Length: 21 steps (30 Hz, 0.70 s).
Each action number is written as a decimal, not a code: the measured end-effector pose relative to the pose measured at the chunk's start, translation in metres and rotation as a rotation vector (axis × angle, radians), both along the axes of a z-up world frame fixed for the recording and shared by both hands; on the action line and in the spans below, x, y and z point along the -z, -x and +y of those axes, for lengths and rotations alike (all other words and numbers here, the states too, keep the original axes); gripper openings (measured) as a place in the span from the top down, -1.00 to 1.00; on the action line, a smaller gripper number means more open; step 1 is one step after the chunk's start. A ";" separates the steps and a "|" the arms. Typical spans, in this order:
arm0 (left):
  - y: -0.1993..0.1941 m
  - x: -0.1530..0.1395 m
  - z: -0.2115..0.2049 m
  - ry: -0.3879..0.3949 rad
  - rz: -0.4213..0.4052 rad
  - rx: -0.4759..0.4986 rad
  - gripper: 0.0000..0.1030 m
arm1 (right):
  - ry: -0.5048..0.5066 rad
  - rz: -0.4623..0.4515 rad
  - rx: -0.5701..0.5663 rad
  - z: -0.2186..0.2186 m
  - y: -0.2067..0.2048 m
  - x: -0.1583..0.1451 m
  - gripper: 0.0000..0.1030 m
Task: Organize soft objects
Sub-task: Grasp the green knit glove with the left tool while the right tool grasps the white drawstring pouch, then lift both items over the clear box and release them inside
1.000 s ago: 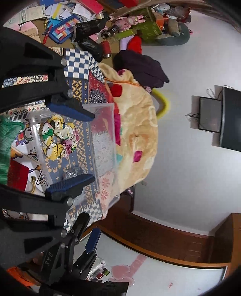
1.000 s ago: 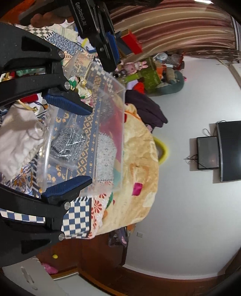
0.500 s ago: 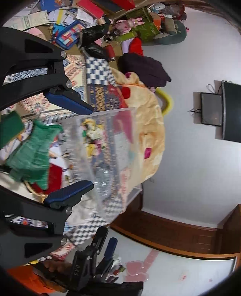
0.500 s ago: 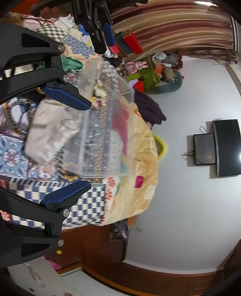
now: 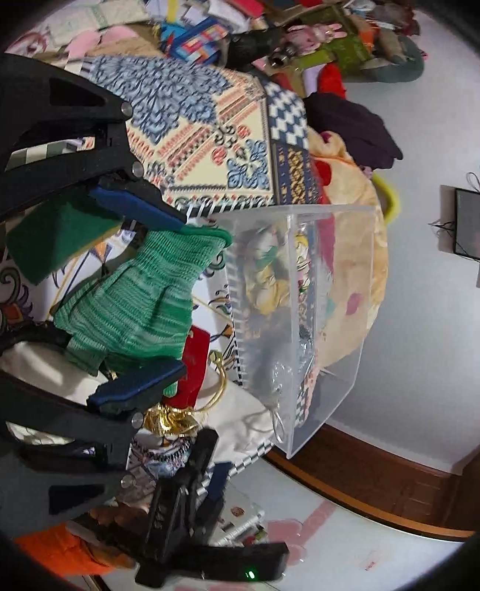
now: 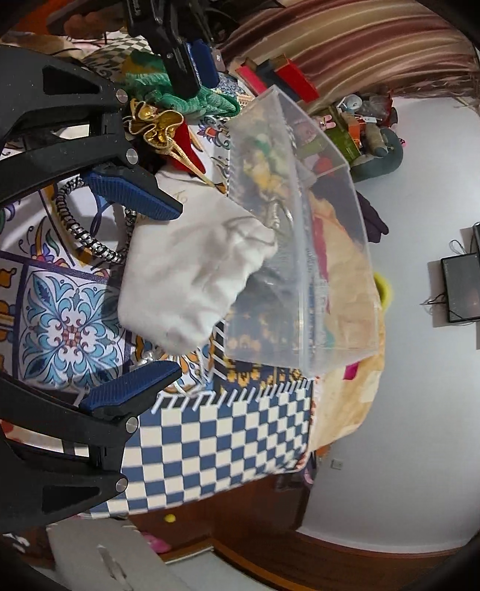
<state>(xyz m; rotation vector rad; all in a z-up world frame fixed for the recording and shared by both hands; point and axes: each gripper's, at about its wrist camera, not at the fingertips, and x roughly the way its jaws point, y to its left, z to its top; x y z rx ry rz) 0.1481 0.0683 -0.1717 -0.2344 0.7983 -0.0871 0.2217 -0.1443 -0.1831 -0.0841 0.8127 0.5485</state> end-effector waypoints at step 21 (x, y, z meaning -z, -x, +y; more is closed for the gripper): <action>0.015 -0.023 -0.003 -0.026 -0.059 0.016 0.90 | -0.018 -0.104 -0.028 -0.001 0.019 -0.027 0.65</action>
